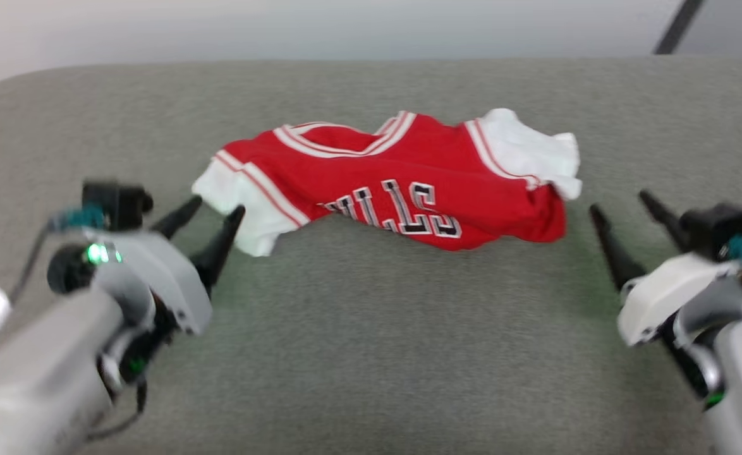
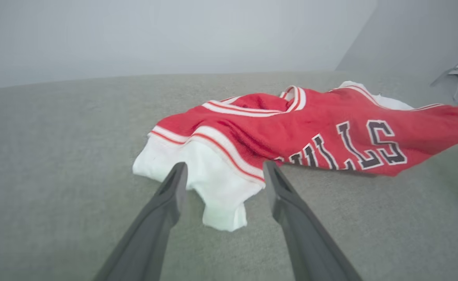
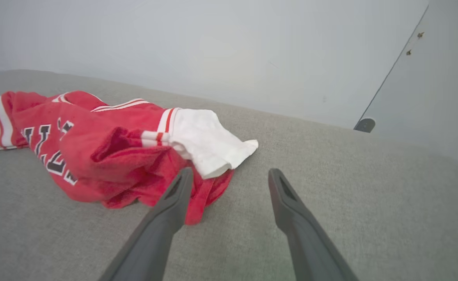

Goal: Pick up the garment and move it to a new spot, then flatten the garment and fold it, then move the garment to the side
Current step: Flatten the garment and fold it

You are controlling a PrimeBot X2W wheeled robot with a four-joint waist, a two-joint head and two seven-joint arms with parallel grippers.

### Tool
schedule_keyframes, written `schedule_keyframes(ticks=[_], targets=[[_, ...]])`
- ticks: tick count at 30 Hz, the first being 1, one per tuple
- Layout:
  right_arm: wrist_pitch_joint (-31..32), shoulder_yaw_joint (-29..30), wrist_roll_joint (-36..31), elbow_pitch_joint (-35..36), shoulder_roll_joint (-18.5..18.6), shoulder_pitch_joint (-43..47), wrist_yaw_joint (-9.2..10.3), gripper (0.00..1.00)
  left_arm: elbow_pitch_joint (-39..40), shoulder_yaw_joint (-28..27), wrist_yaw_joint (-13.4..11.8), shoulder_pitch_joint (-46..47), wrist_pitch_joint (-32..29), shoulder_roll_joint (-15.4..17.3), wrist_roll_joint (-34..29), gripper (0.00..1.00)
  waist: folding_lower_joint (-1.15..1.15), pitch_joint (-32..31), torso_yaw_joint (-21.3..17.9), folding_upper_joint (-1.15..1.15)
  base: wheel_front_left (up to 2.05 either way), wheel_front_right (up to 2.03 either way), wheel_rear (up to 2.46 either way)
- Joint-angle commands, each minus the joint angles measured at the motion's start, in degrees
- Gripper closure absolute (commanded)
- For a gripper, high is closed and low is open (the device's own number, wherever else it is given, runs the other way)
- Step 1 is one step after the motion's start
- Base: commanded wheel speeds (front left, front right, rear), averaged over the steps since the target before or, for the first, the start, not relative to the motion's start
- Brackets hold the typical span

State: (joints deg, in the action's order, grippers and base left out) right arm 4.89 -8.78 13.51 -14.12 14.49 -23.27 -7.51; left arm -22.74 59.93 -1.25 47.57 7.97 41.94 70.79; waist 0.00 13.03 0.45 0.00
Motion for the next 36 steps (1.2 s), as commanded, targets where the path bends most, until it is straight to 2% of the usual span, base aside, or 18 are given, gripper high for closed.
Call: schedule_keyframes(ticks=[1, 3, 6, 9, 12, 18, 23, 25, 36], targets=[[2.0, -0.6, 0.8, 0.4, 2.0, -1.5, 0.04, 0.00, 0.9, -0.1, -0.9, -2.1, 2.7, -0.4, -1.0, 0.00, 0.00, 0.1, 4.4, 0.00, 0.00, 0.00, 0.00], [5.9, -1.8, 2.9, 0.7, 4.9, -3.9, 0.04, 0.00, 2.2, -1.4, -2.6, -5.2, 5.7, -0.9, -1.4, 0.00, 0.00, 0.5, 6.1, 0.00, 0.00, 0.00, 0.00], [11.9, -3.4, 6.1, 0.2, 9.7, -7.7, 0.04, 0.00, 4.1, -4.4, -4.4, -9.2, 7.1, -2.1, -3.5, 0.00, 0.00, 1.7, 8.8, 0.00, 0.00, 0.00, 0.00], [17.6, -5.9, 9.7, -1.2, 14.2, -12.7, 0.04, 0.00, 7.1, -12.8, -6.3, -13.6, 7.2, -4.3, -8.9, 0.00, 0.00, 3.6, 11.0, 0.00, 0.00, 0.00, 0.00], [22.8, -8.1, 12.7, -4.1, 18.0, -18.1, 0.04, 0.00, 10.2, -20.0, -6.8, -18.5, 7.1, -6.8, -15.4, 0.00, 0.00, 5.8, 13.0, 0.00, 0.00, 0.00, 0.00], [29.6, -14.0, 16.1, -10.7, 23.1, -28.0, 0.04, 0.00, 13.6, -30.6, -4.1, -24.5, 7.2, -11.6, -25.1, 0.00, 0.00, 10.7, 16.6, 0.00, 0.00, 0.00, 0.00], [32.4, -20.8, 20.8, -13.2, 26.3, -33.2, 0.04, 0.00, 13.8, -36.0, -0.6, -25.7, 7.2, -14.7, -29.9, 0.00, 0.00, 13.7, 18.8, 0.00, 0.00, 0.00, 0.00], [32.6, -21.8, 21.5, -13.6, 26.8, -34.1, 0.04, 0.00, 13.5, -36.8, 0.0, -25.8, 7.2, -15.1, -30.7, 0.00, 0.00, 14.2, 19.1, 0.00, 0.00, 0.00, 0.00], [32.7, -35.3, 27.7, -16.8, 28.8, -38.4, -0.01, 0.00, 12.5, -44.1, 4.9, -26.5, 7.2, -19.4, -36.2, 0.00, 0.00, 16.1, 19.3, 0.00, 0.00, 0.00, 0.00]])
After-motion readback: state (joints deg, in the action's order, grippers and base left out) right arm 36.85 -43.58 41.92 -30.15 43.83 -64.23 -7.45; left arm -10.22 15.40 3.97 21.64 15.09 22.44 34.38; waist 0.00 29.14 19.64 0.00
